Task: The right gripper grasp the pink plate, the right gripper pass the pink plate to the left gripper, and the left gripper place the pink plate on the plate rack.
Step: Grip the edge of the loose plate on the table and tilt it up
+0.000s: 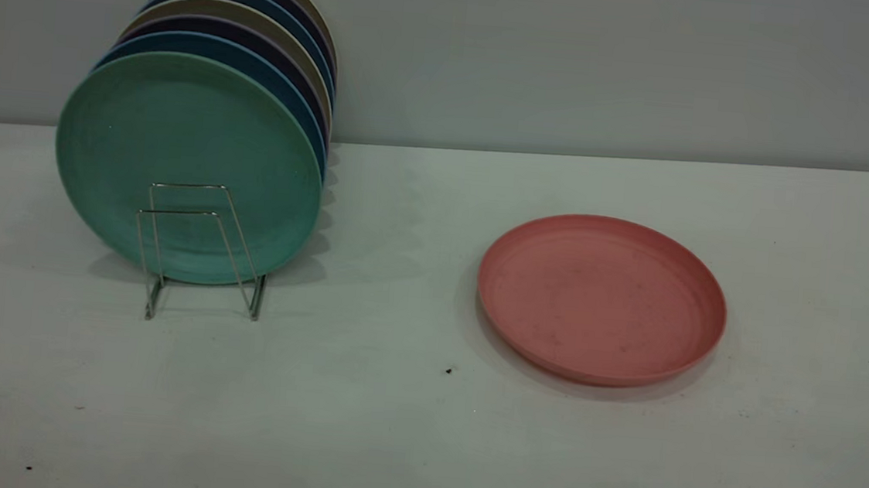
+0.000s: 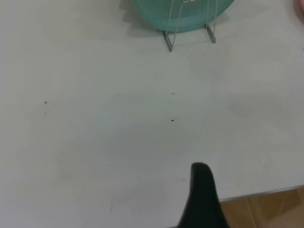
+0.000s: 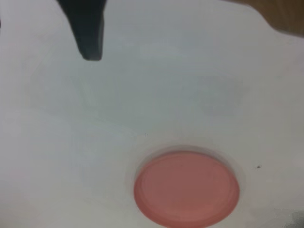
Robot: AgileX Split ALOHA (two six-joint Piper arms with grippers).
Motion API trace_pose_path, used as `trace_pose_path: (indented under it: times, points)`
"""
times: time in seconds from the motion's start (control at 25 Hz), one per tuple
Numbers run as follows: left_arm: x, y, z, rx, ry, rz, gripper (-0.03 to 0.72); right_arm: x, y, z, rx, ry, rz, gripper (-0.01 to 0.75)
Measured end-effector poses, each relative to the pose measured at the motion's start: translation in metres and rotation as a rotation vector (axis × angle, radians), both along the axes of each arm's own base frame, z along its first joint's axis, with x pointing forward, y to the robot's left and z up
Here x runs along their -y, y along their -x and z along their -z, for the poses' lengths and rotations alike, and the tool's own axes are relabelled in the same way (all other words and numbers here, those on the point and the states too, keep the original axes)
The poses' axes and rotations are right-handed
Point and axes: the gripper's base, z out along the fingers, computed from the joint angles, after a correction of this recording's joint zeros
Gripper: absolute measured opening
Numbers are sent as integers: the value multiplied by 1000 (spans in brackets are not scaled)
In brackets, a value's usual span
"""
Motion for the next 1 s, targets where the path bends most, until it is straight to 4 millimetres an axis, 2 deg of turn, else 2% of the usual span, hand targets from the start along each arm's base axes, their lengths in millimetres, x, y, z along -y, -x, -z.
trace_pose_path:
  times: [0.24, 0.4, 0.6, 0.8, 1.0]
  points:
    - [0, -1, -4, 24, 5, -5, 580, 0, 0, -1, 7, 1, -1, 446]
    - [0, -15, -11, 35, 4, -10, 580, -1, -9, -14, 87, 37, -22, 435]
    - [1, -49, -23, 72, 19, -28, 580, -5, -49, -27, 81, 40, -25, 425]
    - [7, -89, -24, 0, 84, -37, 580, -16, -99, -27, -72, -13, -54, 425]
    - [16, -129, -34, -53, 125, 27, 580, -29, -152, -29, -186, -81, -104, 425]
